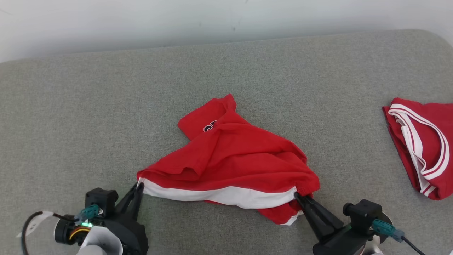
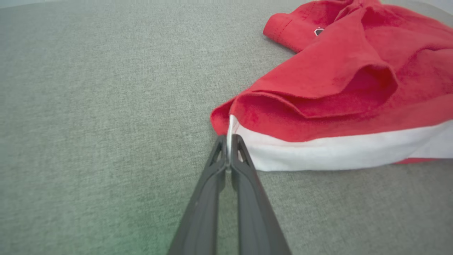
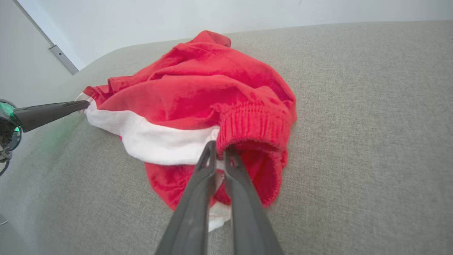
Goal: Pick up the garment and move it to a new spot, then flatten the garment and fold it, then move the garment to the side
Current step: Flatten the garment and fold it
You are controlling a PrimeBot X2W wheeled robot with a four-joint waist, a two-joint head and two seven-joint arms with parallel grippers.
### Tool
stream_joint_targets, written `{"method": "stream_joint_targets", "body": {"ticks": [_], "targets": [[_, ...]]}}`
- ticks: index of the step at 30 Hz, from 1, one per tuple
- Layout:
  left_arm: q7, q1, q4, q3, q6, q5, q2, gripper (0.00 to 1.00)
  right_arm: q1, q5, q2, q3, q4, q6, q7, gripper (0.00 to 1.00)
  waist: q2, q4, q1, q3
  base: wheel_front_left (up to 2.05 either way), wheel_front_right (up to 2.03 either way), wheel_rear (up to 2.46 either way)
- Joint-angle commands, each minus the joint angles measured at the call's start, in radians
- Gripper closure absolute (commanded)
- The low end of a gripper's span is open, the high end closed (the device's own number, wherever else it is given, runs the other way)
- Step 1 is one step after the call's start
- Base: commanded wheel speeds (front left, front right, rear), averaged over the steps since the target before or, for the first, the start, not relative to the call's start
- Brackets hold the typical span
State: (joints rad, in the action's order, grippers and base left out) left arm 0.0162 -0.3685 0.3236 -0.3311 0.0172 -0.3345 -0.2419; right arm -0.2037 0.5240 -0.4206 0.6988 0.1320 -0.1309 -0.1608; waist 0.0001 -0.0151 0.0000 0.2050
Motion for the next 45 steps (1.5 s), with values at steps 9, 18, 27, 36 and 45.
{"method": "stream_joint_targets", "body": {"ticks": [9,18,27,36,45], "targets": [[-0.046,0.021,-0.161,0.051,0.050,-0.023,-0.019,1.00,0.010,0.121,-0.056,-0.055,-0.162,0.000,0.003,1.00,-0.0001,-0.001,0.0000,-0.027,0.00,0.00,0.00],[-0.069,-0.017,-0.383,0.123,0.103,-0.072,0.005,1.00,-0.060,0.239,-0.085,-0.166,-0.316,0.000,0.019,1.00,-0.0001,0.010,0.0000,-0.061,0.00,0.00,0.00],[-0.075,-0.086,-0.543,0.152,0.134,-0.090,0.031,1.00,-0.177,0.280,-0.087,-0.230,-0.383,0.000,0.016,1.00,-0.0001,0.014,0.0000,-0.093,0.00,0.00,0.00],[-0.076,-0.210,-0.680,0.159,0.142,-0.063,0.022,1.00,-0.284,0.293,-0.105,-0.288,-0.399,0.000,0.026,1.00,-0.0001,0.022,0.0000,-0.117,0.00,0.00,0.00],[-0.037,-0.270,-0.683,0.133,0.133,-0.058,0.015,1.00,-0.333,0.297,-0.097,-0.282,-0.363,0.000,0.038,1.00,-0.0001,0.025,0.0000,-0.095,0.00,0.00,0.00]]}}
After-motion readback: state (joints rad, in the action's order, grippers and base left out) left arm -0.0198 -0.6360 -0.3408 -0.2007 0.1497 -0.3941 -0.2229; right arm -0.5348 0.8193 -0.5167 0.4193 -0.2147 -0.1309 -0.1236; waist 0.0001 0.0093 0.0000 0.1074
